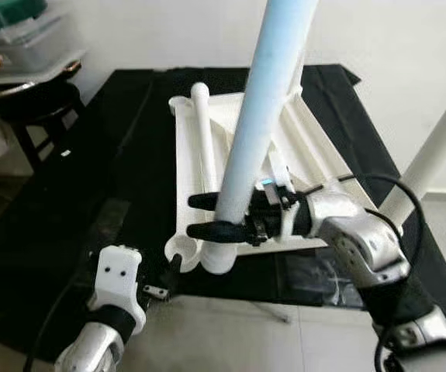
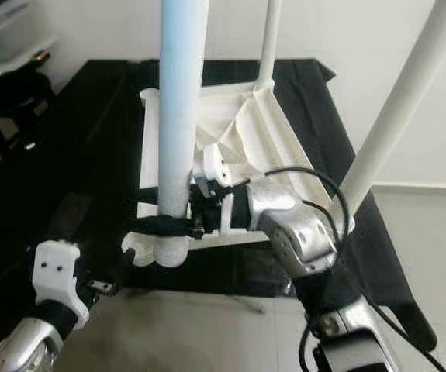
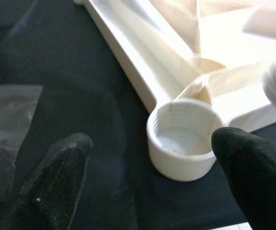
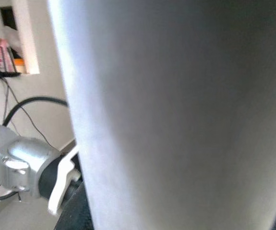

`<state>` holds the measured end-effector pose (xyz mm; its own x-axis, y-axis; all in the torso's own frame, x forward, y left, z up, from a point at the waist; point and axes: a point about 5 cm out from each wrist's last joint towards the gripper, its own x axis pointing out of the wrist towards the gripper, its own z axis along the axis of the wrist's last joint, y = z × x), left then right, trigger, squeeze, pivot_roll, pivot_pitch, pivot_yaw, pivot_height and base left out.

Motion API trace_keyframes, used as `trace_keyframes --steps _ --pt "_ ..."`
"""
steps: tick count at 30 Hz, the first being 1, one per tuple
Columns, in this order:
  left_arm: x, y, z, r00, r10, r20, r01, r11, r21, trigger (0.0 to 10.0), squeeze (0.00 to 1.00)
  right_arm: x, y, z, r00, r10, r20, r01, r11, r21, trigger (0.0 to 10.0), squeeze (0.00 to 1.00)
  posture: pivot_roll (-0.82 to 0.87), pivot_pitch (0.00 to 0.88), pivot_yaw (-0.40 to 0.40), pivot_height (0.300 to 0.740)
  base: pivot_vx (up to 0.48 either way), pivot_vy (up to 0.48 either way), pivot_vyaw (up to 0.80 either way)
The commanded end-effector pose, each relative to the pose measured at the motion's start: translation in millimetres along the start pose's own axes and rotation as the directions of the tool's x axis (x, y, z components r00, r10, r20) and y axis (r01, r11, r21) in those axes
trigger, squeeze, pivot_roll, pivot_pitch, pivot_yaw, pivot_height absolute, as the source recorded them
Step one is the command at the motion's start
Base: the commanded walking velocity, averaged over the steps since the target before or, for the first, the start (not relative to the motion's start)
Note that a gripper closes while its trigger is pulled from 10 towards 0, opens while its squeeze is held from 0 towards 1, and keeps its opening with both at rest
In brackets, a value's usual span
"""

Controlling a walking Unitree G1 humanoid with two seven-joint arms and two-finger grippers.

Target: Building children table

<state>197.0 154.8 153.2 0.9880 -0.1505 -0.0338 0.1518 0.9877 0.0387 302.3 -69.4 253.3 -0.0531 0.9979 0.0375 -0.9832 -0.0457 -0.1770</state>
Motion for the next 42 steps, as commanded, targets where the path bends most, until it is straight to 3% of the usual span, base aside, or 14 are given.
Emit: trace_keyframes --steps 1,9,13,15,16,19,23,25,30,37,42 --pt "-4.2 3.9 1 1.0 0.017 -0.016 -0.016 1.0 0.01 10.0 0.0 3.9 -2.3 1 1.0 0.026 -0.004 -0.026 0.999 -0.019 10.0 0.0 0.0 0.283 -0.001 0.74 0.0 0.48 0.0" --pt "-6.8 5.6 6 0.999 0.044 0.011 -0.045 0.999 0.03 10.0 0.0 8.5 -7.0 14 0.999 0.045 0.03 -0.044 0.998 -0.047 10.0 0.0 0.0 0.302 -0.008 0.74 0.0 0.3 0.0" --pt "-8.7 2.5 8 0.999 0.045 0.022 -0.046 0.998 0.048 10.0 0.0 9.6 -6.7 21 0.993 0.118 0.023 -0.117 0.991 -0.068 10.0 0.0 0.0 0.302 -0.016 0.74 0.0 0.0 0.0" --pt "-11.0 0.1 10 0.999 0.042 0.033 -0.044 0.997 0.058 10.0 0.0 8.1 -1.7 27 0.967 0.253 -0.04 -0.256 0.962 -0.096 10.0 0.0 0.0 0.3 -0.02 0.74 0.0 0.0 0.0" --pt "-11.0 0.1 10 0.999 0.042 0.033 -0.044 0.997 0.058 10.0 0.0 8.1 -1.7 27 0.967 0.253 -0.04 -0.256 0.962 -0.096 10.0 0.0 0.0 0.3 -0.02 0.74 0.0 0.0 0.0" --pt "-13.0 -0.2 11 0.998 0.058 0.04 -0.06 0.997 0.053 10.0 0.0 1.9 6.1 29 0.898 0.398 -0.187 -0.424 0.898 -0.123 10.0 0.0 -0.01 0.298 -0.025 0.74 0.0 0.0 0.0" --pt "-17.2 -2.1 14 0.997 0.062 0.047 -0.063 0.997 0.033 10.0 0.0 -2.1 5.8 30 0.873 0.419 -0.251 -0.459 0.879 -0.129 10.0 0.0 -0.02 0.301 -0.03 0.74 0.0 0.0 0.0" --pt "-26.3 -9.9 16 0.998 0.035 0.058 -0.035 0.999 -0.007 10.0 0.0 -5.2 2.5 34 0.864 0.418 -0.279 -0.466 0.875 -0.132 10.0 0.0 -0.02 0.302 -0.034 0.74 0.0 0.0 0.0" --pt "-36.6 -16.2 19 0.996 0.03 0.08 -0.03 1.0 0.002 10.0 0.0 -4.2 4.8 36 0.858 0.453 -0.242 -0.485 0.869 -0.094 10.0 0.0 -0.01 0.306 -0.037 0.74 0.0 0.0 0.0" --pt "-51.7 -2.2 16 0.984 0.16 0.075 -0.164 0.985 0.058 10.0 0.0 7.3 5.7 32 0.851 0.505 -0.143 -0.516 0.855 -0.053 10.0 0.0 0.02 0.315 -0.047 0.74 0.0 0.0 0.0" --pt "-57.6 -0.6 17 0.981 0.177 0.073 -0.181 0.982 0.052 10.0 0.0 11.9 3.1 32 0.849 0.514 -0.126 -0.522 0.851 -0.047 10.0 0.0 0.02 0.319 -0.054 0.74 0.0 0.0 0.0"
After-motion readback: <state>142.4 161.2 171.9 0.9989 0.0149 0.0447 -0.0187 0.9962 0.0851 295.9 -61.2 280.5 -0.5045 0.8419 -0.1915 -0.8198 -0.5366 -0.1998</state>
